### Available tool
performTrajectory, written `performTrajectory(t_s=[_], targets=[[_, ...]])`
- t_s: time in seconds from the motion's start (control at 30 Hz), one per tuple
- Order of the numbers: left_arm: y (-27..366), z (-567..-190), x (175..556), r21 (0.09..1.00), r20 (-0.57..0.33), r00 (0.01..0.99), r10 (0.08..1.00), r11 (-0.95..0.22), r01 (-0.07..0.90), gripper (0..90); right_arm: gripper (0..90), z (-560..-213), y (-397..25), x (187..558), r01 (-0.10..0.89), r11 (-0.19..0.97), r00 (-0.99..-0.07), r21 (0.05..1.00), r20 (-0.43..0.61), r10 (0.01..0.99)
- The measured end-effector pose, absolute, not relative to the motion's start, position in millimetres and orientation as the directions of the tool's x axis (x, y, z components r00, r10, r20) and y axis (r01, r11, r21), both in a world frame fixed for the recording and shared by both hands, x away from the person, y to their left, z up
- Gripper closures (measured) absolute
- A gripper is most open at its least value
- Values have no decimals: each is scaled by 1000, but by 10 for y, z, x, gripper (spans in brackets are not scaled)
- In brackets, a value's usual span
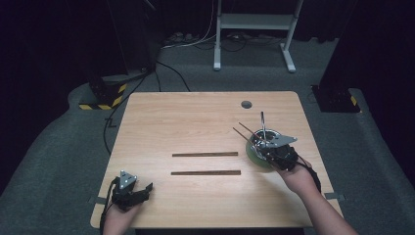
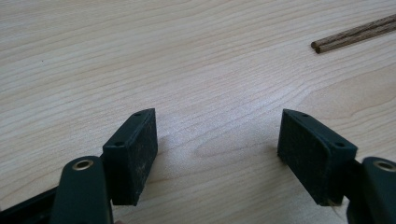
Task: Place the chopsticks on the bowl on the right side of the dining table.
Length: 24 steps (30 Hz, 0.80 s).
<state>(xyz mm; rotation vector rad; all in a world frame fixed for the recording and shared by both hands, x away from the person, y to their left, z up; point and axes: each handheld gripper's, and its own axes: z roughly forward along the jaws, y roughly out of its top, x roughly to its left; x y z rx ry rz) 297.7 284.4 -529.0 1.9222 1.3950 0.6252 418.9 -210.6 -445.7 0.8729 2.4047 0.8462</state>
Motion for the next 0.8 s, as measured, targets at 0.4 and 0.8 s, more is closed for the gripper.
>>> performTrajectory(t_s=[0.4, 0.8], targets=[[2844, -5290, 2977, 752, -6, 313, 950, -202, 627, 285, 834, -4449, -2138, 4344, 433, 618, -680, 656, -213, 702], [2843, -5290, 2976, 752, -7, 312, 950, -200, 628, 285, 834, -4516, -2173, 4438, 446, 632, -674, 634, -227, 703]])
